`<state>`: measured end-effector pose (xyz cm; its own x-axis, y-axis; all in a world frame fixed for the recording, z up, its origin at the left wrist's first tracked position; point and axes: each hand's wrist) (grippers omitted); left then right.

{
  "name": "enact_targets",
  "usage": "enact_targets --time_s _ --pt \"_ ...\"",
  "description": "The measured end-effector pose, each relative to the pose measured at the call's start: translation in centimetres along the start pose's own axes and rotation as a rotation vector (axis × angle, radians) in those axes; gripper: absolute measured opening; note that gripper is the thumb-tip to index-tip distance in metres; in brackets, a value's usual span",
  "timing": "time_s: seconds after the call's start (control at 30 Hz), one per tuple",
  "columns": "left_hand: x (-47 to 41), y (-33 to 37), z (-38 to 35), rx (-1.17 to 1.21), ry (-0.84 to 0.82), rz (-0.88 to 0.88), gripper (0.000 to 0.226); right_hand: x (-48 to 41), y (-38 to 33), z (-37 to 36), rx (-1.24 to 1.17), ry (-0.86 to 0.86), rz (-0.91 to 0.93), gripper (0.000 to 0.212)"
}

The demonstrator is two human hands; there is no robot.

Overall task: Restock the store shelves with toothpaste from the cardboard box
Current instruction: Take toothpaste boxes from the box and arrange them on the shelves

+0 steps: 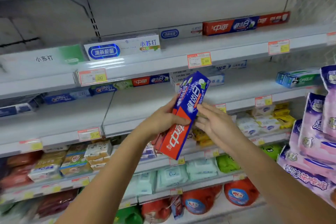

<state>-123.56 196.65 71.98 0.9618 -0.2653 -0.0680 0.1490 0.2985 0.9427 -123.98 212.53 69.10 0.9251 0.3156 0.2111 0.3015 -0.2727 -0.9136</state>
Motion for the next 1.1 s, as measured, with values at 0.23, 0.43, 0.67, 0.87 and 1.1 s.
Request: enact_targets --time_s 0.23,0.43,0.67,0.87,1.1 --pt "1.8 0.9 3.5 -0.241 -0.032 -0.098 0.089 -1.2 -2.6 -0.6 0.116 0.052 0.077 0.016" --pt "2.2 5.2 3.3 -0.402 -0.086 -0.216 0.083 0.8 -7.4 3.3 0.161 0.225 0.300 0.024" --pt "-3.2 15.5 2.1 -0.766 -0.103 -0.437 0.078 -1.6 -15.8 11.5 0.640 0.712 0.637 0.011" --pt "-14.2 21.4 0.5 -1.041 -0.152 -0.487 0.079 -5.7 -21.3 18.2 1.084 0.908 0.519 0.042" --pt "-25.1 21.5 -3.3 -1.150 -0.269 -0.336 0.079 -9.1 -22.4 23.2 1.290 0.917 0.411 0.055"
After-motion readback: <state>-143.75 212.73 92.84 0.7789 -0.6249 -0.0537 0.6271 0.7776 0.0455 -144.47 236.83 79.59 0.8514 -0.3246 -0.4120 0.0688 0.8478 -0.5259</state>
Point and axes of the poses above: each hand's wrist, its own x-axis away from the middle knuckle, its own z-axis out of the back of the hand, y = z × x, and after that the axes turned 13 degrees about -z, right-handed
